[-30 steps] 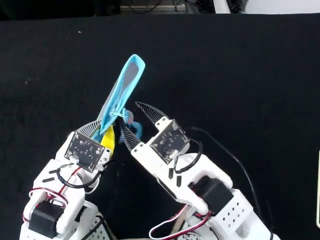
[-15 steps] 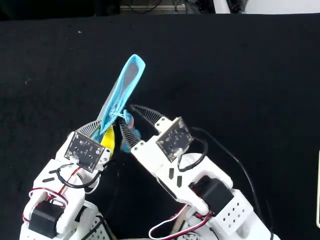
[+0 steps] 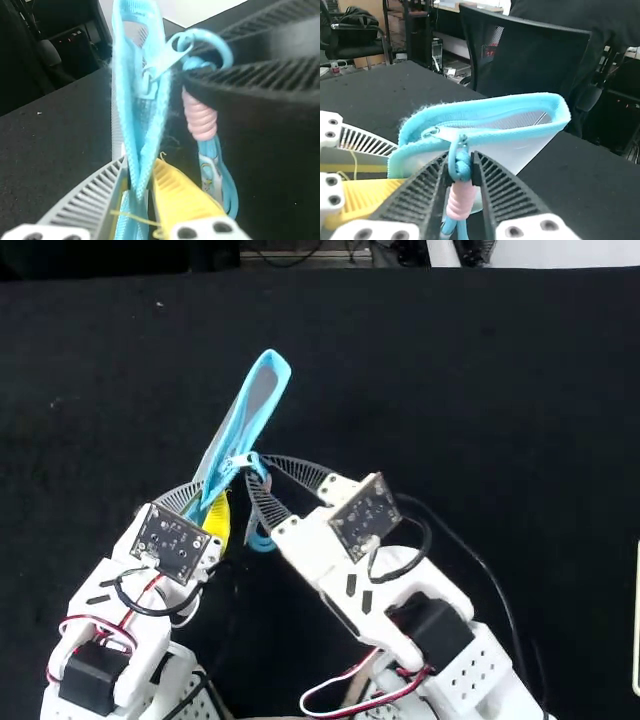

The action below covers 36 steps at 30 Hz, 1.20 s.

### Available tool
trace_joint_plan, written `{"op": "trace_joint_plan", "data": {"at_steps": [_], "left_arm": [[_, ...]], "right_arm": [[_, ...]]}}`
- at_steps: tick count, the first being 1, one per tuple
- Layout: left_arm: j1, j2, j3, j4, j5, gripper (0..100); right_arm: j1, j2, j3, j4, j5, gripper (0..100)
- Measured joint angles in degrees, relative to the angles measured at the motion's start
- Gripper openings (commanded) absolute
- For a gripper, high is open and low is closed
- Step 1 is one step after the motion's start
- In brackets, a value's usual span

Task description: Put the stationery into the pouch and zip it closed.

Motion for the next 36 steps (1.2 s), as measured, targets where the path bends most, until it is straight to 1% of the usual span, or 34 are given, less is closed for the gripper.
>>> {"op": "trace_joint_plan", "data": {"at_steps": [2, 7, 18, 24, 25, 28, 30, 36], "left_arm": [[0.0, 0.0, 0.09, 0.0, 0.0, 3], [0.09, 0.0, 0.09, 0.0, 0.0, 3], [0.09, 0.0, 0.09, 0.0, 0.0, 3], [0.09, 0.0, 0.09, 0.0, 0.0, 3], [0.09, 0.0, 0.09, 0.0, 0.0, 3], [0.09, 0.0, 0.09, 0.0, 0.0, 3], [0.09, 0.0, 0.09, 0.0, 0.0, 3], [0.09, 0.0, 0.09, 0.0, 0.0, 3]], "right_arm": [[0.09, -0.53, 0.0, 1.05, 0.0, 11.7], [0.09, -0.53, 0.0, 1.93, -0.18, 8.9], [0.09, -0.53, 0.0, 1.85, 0.62, 8.5], [0.09, -0.53, 0.0, -1.49, 1.58, 8.3], [0.09, -0.53, 0.0, -2.11, 1.58, 7.7], [0.09, -0.53, 0.0, -3.52, 1.76, 0.7], [0.09, -0.53, 0.0, -3.78, 1.93, 2.1], [0.18, -0.53, 0.0, -3.87, 2.11, 1.0]]}}
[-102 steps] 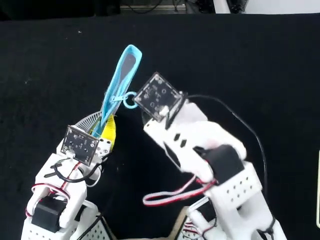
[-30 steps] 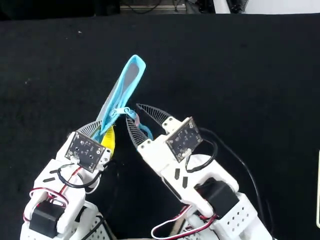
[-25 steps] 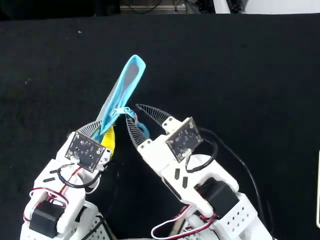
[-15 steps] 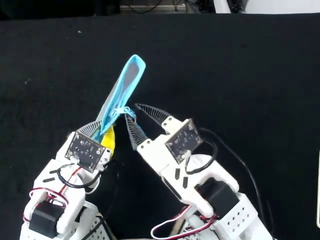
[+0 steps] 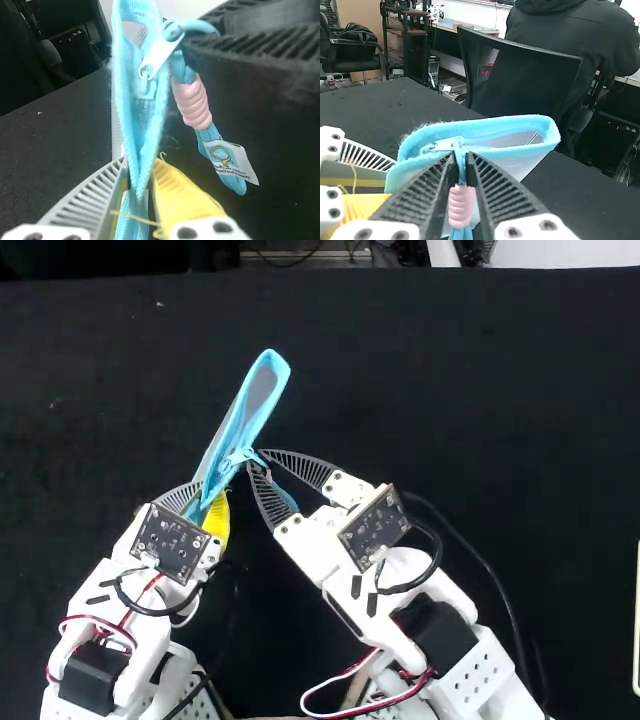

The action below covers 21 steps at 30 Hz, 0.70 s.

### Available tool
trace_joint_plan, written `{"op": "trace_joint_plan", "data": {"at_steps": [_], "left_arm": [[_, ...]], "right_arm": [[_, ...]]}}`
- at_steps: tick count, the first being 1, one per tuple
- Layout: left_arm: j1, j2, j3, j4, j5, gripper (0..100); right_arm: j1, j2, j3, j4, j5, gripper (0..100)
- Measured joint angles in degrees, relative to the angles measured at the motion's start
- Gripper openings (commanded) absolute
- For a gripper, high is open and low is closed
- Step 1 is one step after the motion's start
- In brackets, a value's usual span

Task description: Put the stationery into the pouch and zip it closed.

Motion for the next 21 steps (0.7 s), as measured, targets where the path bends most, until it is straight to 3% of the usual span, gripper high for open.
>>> {"op": "trace_joint_plan", "data": {"at_steps": [7, 21], "left_arm": [[0.09, 0.0, 0.0, -0.09, 0.0, 3], [0.09, 0.0, 0.09, -0.09, 0.7, 3]], "right_arm": [[8.53, 0.7, -0.09, -1.14, 0.0, 1.0], [14.77, 30.15, -21.63, -1.23, 0.09, 1.0]]}}
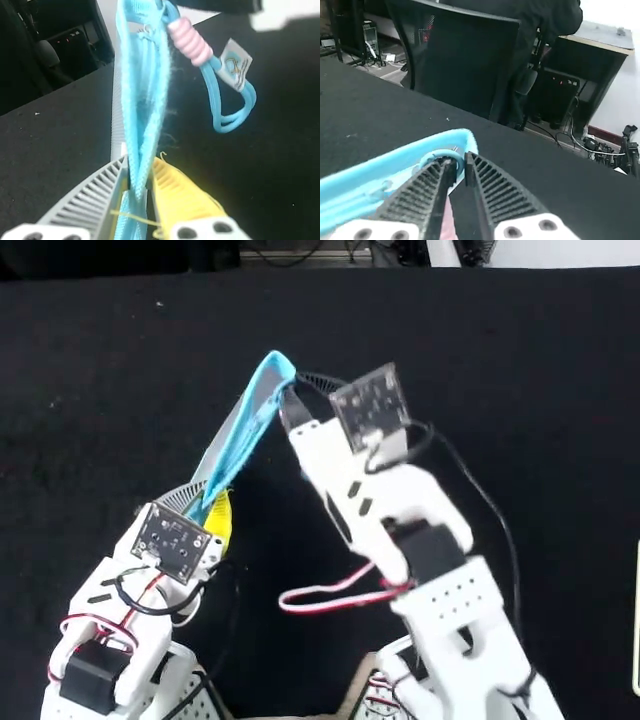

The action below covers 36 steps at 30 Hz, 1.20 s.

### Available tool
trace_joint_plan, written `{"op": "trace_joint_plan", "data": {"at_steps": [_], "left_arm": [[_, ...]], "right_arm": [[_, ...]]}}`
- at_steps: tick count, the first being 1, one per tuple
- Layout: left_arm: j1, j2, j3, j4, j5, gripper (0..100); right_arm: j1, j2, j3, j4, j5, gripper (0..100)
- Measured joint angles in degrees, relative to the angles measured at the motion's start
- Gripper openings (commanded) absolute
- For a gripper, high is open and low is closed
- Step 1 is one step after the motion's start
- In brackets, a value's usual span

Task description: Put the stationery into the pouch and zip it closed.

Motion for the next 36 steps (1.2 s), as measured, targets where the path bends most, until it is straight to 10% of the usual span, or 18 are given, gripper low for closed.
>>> {"op": "trace_joint_plan", "data": {"at_steps": [36], "left_arm": [[-0.09, 0.0, 0.18, -0.18, 0.44, 3]], "right_arm": [[8.62, 26.02, -14.24, -8.7, 0.0, 1.1]]}}
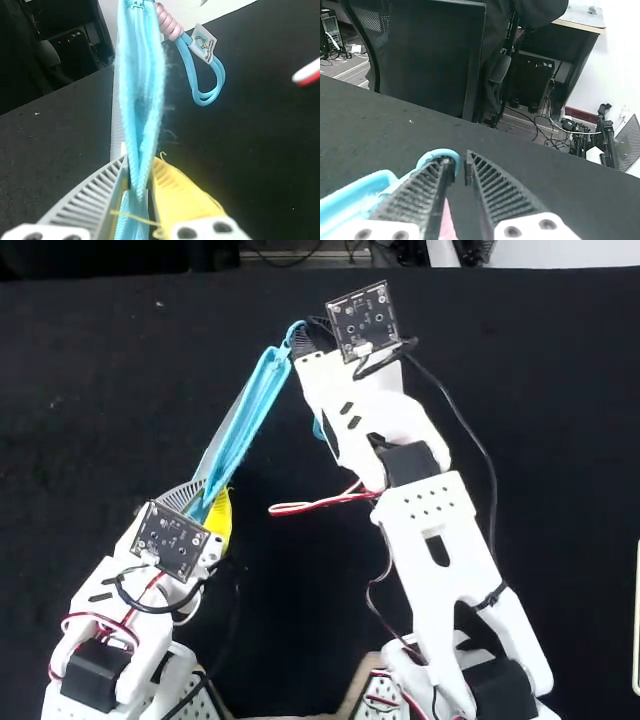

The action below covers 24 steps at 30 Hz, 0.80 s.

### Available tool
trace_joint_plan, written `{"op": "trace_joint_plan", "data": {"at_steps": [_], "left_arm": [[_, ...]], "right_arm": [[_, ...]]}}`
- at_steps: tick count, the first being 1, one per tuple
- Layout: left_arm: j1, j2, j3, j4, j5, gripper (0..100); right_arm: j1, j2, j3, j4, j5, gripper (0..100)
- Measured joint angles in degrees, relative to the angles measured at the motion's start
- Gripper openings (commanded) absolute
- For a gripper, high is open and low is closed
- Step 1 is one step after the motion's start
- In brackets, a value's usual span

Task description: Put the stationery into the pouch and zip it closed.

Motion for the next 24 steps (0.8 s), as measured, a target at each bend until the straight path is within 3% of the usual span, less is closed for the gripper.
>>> {"op": "trace_joint_plan", "data": {"at_steps": [9, 16, 24], "left_arm": [[0.09, 0.0, 0.0, -0.09, 0.0, 3], [0.0, 0.0, 0.0, 0.18, 0.09, 3], [0.0, 0.0, 0.09, 0.18, 0.18, 3]], "right_arm": [[0.09, 0.0, -1.05, 2.55, 0.0, 1.7], [-6.33, -3.87, -7.47, 21.8, -0.18, 19.3], [-16.0, -15.65, -10.55, 42.46, -0.09, 20.1]]}}
